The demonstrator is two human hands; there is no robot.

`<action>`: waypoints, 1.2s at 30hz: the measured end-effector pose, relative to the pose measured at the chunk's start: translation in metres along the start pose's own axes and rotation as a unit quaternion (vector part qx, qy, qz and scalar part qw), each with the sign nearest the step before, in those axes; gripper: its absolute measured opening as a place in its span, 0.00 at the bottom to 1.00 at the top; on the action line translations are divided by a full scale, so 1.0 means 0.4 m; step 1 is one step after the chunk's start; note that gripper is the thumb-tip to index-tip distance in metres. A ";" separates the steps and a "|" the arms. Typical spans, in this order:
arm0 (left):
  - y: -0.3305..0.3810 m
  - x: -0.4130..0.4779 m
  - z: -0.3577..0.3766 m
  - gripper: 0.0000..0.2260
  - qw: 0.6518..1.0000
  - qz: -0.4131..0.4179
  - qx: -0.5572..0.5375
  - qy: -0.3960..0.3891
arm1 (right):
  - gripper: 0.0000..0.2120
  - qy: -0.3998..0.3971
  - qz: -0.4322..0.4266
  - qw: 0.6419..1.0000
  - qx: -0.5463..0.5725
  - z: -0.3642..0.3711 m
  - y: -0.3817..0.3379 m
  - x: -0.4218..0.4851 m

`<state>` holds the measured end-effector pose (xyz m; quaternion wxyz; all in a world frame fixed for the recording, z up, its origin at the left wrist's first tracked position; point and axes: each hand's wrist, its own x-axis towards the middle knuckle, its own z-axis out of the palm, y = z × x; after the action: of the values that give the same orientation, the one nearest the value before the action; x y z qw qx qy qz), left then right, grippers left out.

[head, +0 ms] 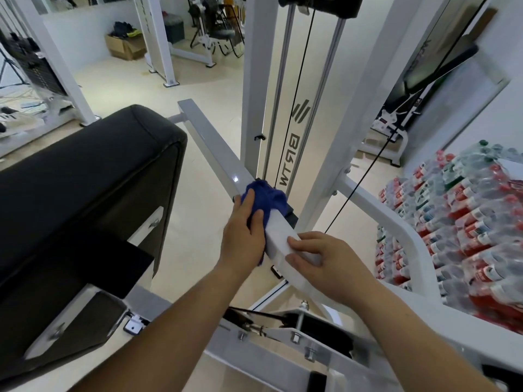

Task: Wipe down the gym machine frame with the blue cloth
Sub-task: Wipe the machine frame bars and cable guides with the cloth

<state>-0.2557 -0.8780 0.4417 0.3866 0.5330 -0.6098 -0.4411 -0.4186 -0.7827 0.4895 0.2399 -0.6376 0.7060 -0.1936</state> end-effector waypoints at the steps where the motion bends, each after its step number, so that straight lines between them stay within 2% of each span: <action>1: 0.001 0.021 -0.006 0.23 1.000 0.002 0.006 0.006 | 0.18 0.003 0.001 1.000 -0.001 0.000 -0.002 -0.001; 8: 0.003 -0.096 0.013 0.23 0.998 0.065 -0.006 -0.004 | 0.16 0.032 -0.071 0.995 -0.055 0.022 0.005 -0.020; 14: -0.007 -0.002 -0.001 0.23 0.999 0.038 0.008 0.010 | 0.20 0.032 -0.076 0.995 -0.062 0.032 0.015 -0.020; 20: -0.001 -0.088 0.053 0.23 0.998 0.062 -0.001 -0.006 | 0.18 0.047 -0.068 0.995 -0.063 0.035 0.010 -0.016; 27: -0.054 0.111 -0.010 0.22 0.998 0.057 -0.011 -0.011 | 0.19 0.046 -0.045 0.997 -0.041 0.034 0.006 -0.013; 32: -0.038 -0.012 0.049 0.23 0.996 0.068 -0.057 0.009 | 0.19 0.044 -0.041 0.998 -0.031 0.035 0.011 -0.013; 36: -0.015 0.088 0.012 0.22 0.998 0.020 -0.061 0.009 | 0.19 0.030 -0.028 0.999 -0.021 0.032 0.009 -0.012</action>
<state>-0.2631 -0.9127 0.4346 0.4325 0.5000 -0.5892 -0.4645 -0.4138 -0.7771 0.4775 0.1995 -0.6563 0.6984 -0.2041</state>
